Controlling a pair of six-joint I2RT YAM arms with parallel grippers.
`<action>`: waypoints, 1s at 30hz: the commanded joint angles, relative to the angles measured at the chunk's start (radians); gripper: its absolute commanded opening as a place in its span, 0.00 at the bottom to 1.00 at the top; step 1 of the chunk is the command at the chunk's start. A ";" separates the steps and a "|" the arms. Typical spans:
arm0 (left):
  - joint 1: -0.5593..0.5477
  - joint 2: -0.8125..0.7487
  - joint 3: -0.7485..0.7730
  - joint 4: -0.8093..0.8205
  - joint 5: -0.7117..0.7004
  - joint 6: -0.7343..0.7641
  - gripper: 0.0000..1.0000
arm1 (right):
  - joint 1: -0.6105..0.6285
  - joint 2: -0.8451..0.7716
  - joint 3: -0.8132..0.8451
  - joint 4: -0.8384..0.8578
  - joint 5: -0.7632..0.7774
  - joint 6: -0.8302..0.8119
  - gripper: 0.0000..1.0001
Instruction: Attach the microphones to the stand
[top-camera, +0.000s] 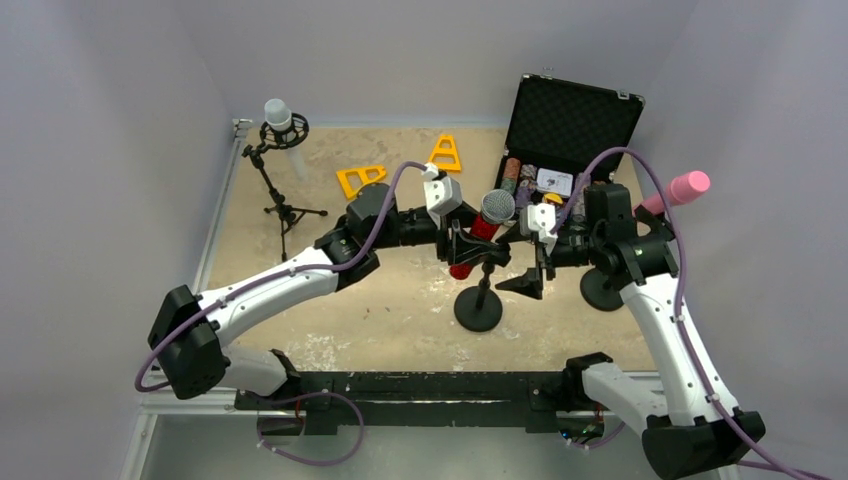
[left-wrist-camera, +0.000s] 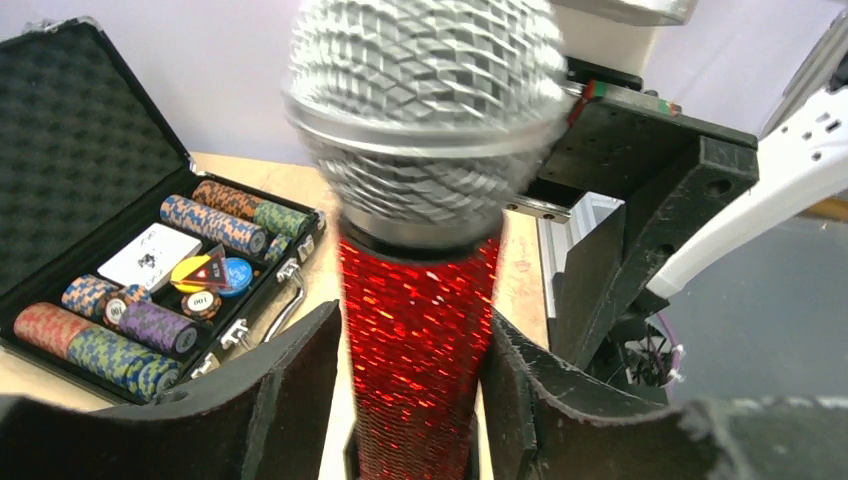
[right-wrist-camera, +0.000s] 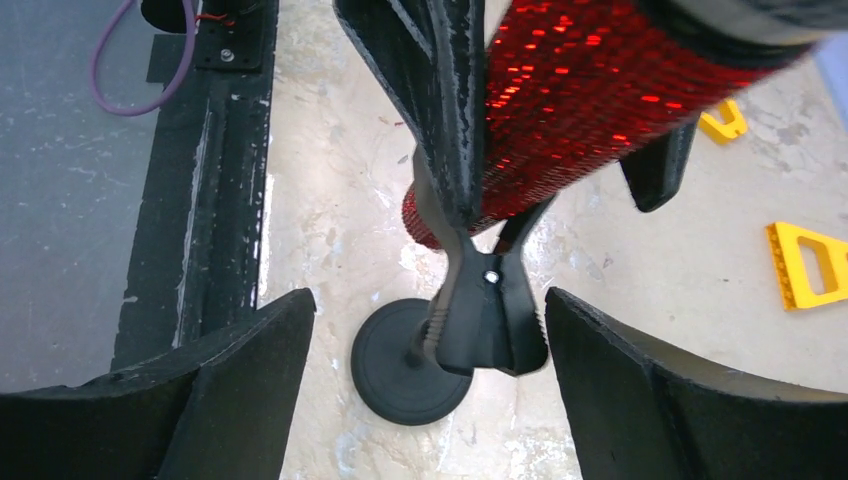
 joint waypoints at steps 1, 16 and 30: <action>-0.001 -0.059 0.002 -0.018 -0.046 0.001 0.64 | -0.018 -0.037 -0.004 0.032 -0.040 0.018 0.89; 0.064 -0.380 -0.059 -0.442 -0.091 0.186 0.99 | -0.096 -0.132 -0.037 0.043 -0.076 -0.014 0.92; 0.078 -0.670 -0.422 -0.321 -0.031 0.305 0.99 | -0.207 -0.255 -0.218 0.073 -0.188 -0.039 0.96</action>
